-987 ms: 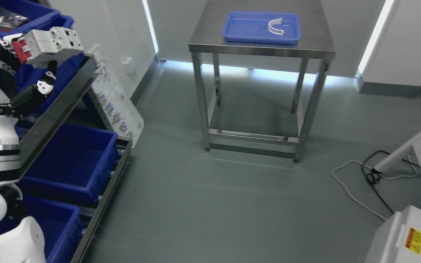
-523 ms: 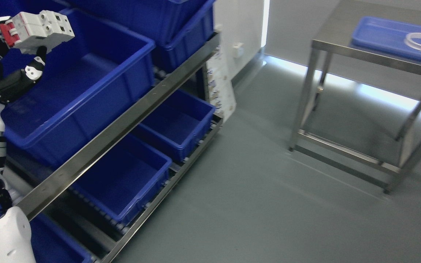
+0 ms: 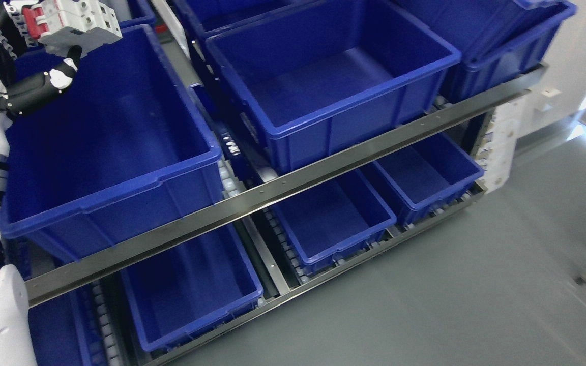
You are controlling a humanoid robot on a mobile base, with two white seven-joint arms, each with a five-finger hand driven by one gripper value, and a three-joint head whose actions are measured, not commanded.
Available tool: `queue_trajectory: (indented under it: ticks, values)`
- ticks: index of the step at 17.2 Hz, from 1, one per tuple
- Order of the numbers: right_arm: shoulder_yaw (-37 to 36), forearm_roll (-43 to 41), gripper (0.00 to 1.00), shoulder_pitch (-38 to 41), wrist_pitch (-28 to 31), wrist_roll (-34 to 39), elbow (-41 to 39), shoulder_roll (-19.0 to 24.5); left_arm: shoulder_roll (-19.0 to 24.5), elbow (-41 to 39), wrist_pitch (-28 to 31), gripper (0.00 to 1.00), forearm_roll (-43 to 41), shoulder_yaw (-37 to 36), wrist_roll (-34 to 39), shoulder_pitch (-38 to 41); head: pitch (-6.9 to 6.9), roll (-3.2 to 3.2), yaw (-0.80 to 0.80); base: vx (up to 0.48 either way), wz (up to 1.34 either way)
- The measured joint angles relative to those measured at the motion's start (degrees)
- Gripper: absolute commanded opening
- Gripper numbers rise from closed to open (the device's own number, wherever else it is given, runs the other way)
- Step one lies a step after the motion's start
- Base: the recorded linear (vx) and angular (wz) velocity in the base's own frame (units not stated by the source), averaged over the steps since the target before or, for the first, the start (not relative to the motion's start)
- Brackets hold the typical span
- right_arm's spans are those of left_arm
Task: Place circuit breaker on shelf
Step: 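Hold the breaker raised in the left hand while turning toward the bin shelf, then lower the breaker into the upper blue bin with the left hand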
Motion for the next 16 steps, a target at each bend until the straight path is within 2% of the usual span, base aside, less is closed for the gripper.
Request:
queue_trajectory:
  ticks: [5,10,16]
  values:
    - [0.0,0.0,1.00,0.0,0.0,0.0,0.0,0.0,2.1,5.3,0.1,0.15,-4.0,-5.0,-0.2,-3.6,0.00,0.00,0.00,0.050,0.44]
    - [0.0,0.0,1.00,0.0,0.0,0.0,0.0,0.0,2.4,12.8,0.0,0.16,-11.1,-10.3,-4.1,-8.4,-0.01,0.00,0.00,0.037,0.17]
    - [0.0,0.0,1.00,0.0,0.0,0.0,0.0,0.0,0.5,30.2,-3.8,0.17,-19.8,-16.4,-5.1,-21.5,-0.02,0.00,0.00,-0.003,-0.03]
